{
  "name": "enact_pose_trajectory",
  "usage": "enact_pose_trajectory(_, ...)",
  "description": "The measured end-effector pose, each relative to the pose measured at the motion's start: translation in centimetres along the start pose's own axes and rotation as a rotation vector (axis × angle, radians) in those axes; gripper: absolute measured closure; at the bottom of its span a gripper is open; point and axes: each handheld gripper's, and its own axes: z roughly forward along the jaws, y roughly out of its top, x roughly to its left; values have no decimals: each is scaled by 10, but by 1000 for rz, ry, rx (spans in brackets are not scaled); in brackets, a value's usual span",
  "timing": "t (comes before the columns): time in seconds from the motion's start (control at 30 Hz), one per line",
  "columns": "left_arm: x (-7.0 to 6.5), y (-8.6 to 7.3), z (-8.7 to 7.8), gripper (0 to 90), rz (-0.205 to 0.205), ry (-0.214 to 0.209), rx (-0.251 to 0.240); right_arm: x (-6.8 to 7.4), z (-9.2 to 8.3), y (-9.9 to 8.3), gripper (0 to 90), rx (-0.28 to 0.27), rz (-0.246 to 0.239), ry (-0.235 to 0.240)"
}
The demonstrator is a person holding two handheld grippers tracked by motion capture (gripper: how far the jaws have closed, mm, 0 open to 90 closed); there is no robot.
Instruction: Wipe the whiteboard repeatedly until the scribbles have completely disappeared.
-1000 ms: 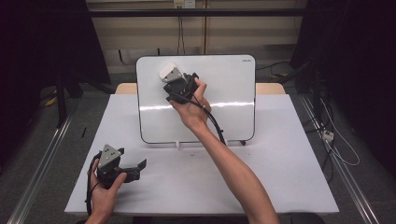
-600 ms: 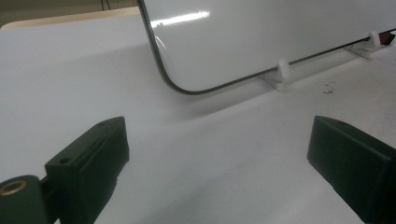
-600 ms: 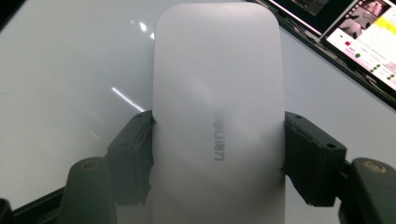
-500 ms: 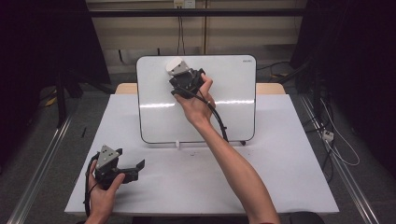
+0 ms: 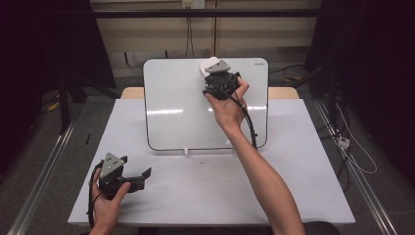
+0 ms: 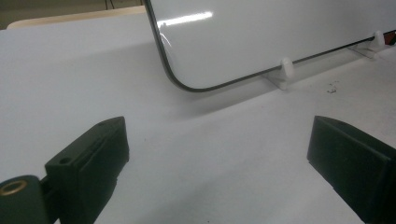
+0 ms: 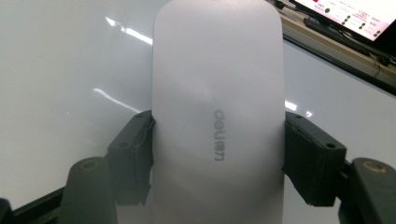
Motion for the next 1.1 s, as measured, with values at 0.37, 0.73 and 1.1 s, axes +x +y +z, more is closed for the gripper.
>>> enact_pose_trajectory(0.37,0,-2,1,55,-6,12,-2,-40,-9,-25,319,-7,87,-20)
enact_pose_trajectory(0.73,1,-2,3,55,-3,12,4,-53,-15,-34,319,-49,118,37)
enact_pose_trajectory(1.1,0,1,5,55,1,1,10,-55,-21,-43,319,-74,112,62)
